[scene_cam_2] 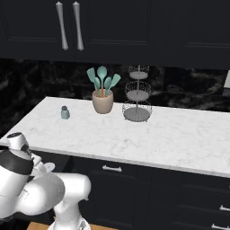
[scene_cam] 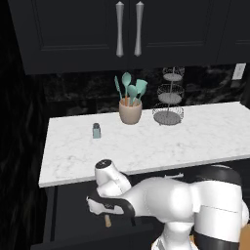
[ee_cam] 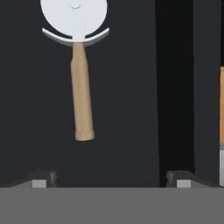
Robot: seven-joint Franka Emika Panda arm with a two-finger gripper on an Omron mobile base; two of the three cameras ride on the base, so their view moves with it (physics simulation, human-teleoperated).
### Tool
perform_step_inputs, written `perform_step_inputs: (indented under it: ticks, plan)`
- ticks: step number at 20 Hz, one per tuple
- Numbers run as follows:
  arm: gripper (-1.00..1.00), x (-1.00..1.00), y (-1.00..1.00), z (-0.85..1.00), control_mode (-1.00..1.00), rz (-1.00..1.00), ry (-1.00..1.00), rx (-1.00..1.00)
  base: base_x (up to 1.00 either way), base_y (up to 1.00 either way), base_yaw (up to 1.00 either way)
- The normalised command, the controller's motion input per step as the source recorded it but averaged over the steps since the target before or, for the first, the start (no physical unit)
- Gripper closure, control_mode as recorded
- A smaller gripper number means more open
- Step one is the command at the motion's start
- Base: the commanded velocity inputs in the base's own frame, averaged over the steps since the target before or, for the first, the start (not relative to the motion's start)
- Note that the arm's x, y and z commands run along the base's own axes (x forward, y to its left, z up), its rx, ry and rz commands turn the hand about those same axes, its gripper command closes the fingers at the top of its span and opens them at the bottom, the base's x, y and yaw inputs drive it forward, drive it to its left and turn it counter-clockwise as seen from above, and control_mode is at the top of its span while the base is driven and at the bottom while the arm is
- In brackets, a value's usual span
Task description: Pick the pizza cutter from the drawer and place it on the counter.
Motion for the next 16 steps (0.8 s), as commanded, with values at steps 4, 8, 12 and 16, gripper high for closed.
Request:
perform_step_inputs:
  ticks: [4, 8, 12, 16]
  plan:
    - [-1.0, 0.26, 0.0, -0.23, -1.0, 0.0, -0.02, 0.0, 0.0, 0.0, 0.0]
    - [-1.0, 0.22, 0.13, -0.33, -1.0, 0.0, -0.01, 0.0, 0.0, 0.0, 0.0]
    - [-1.0, 0.12, 0.2, -0.25, -1.0, 0.0, 0.0, 0.0, 0.0, 0.0, 0.0]
    - [-1.0, 0.08, 0.27, -0.13, -1.0, 0.0, -0.01, 0.0, 0.0, 0.0, 0.0]
